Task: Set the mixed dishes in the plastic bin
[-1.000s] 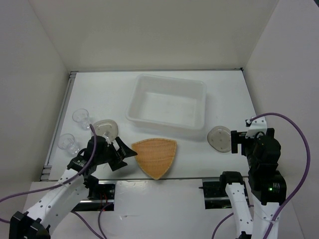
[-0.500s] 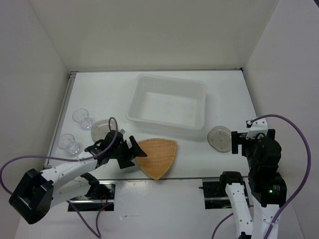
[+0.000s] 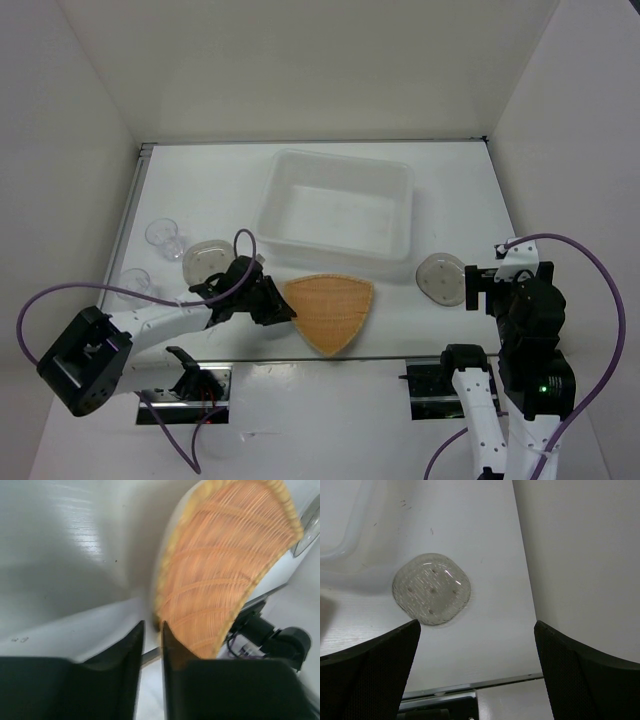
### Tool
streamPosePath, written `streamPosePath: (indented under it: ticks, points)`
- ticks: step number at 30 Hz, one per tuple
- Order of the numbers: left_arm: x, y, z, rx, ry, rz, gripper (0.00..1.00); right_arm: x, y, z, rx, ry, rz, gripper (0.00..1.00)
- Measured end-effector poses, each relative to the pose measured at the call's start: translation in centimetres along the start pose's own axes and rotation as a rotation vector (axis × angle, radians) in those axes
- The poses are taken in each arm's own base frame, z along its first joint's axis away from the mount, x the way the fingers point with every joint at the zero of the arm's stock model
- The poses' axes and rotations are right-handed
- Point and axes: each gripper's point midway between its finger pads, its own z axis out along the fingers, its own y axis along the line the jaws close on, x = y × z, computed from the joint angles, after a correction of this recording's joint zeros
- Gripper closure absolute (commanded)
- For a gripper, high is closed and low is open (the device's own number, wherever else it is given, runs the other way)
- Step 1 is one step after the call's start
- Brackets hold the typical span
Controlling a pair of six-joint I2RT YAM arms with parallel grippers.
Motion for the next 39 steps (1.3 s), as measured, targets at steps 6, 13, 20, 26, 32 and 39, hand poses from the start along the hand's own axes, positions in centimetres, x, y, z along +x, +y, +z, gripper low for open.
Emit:
streamPosePath:
  ticks: [6, 13, 20, 26, 32, 39]
  points:
    - [-0.2, -0.6, -0.3, 0.02, -0.011, 0.007, 1.0, 0.0, 0.0, 0.0, 0.0, 0.0, 0.0, 0.02]
    - [-0.6, -3.7, -3.6, 0.076, -0.04, 0.033, 1.0, 0.0, 0.0, -0.1, 0.002, -0.007, 0.001, 0.02]
    - [-1.1, -8.4, -7.9, 0.242, -0.104, 0.087, 0.35, 0.0, -0.2, -0.4, 0.016, -0.017, 0.01, 0.02]
    - [0.7, -2.7, -3.4, 0.043, 0.007, 0.025, 0.14, 0.2, -0.3, -0.4, 0.02, -0.017, 0.012, 0.02]
    - [1.4, -0.3, -0.7, -0.055, 0.06, 0.011, 0.15, 0.2, -0.4, -0.5, 0.03, -0.017, 0.022, 0.02]
    - [0.6, -1.6, 1.1, 0.0, 0.044, 0.031, 0.19, 0.2, -0.5, -0.5, 0.033, -0.022, 0.024, 0.02]
